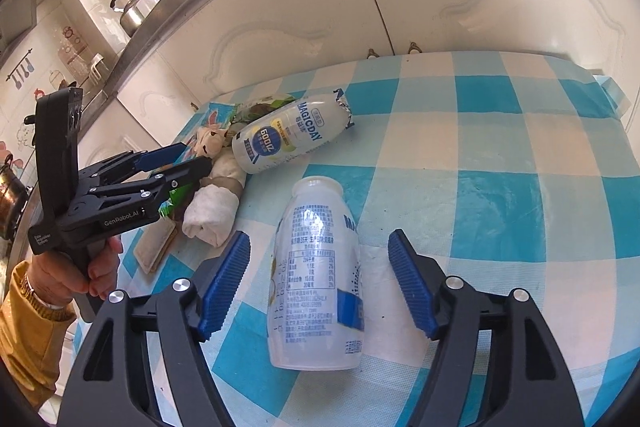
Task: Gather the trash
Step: 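Close the left tool on the blue bag while the right tool grasps the white bottle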
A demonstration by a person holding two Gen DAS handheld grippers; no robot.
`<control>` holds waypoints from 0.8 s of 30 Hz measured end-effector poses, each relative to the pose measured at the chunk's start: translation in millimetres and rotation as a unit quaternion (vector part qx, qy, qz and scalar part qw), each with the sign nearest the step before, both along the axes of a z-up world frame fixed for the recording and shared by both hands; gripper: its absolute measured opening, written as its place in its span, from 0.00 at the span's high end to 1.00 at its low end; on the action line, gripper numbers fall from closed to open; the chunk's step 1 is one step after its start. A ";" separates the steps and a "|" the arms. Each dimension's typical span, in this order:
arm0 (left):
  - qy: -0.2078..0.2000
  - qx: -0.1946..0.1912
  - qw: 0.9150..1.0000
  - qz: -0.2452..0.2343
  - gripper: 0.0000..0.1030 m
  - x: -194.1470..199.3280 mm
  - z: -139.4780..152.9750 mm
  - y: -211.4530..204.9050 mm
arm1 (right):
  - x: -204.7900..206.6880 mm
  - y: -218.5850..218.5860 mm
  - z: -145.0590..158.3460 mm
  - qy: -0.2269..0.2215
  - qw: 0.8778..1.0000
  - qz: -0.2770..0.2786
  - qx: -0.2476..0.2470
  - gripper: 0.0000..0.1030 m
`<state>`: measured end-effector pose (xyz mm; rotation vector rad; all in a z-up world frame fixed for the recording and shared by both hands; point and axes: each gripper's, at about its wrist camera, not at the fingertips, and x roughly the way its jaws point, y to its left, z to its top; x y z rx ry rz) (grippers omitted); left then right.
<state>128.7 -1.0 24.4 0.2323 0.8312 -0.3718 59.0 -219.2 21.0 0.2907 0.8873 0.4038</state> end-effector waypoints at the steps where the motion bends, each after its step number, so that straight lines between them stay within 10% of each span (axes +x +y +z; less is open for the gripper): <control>1: 0.001 -0.003 1.000 0.003 0.42 0.1 0.1 0.4 | -0.3 1.4 0.7 -0.002 1.000 0.003 -0.002 0.31; 5: -0.001 -0.010 1.000 0.017 0.43 -2.0 1.9 1.6 | 0.0 6.1 1.8 -0.003 1.000 0.003 -0.019 0.57; 24: -0.009 0.014 1.000 0.018 0.24 7.5 0.0 5.4 | -0.6 3.3 1.1 -0.006 1.000 0.015 0.006 0.57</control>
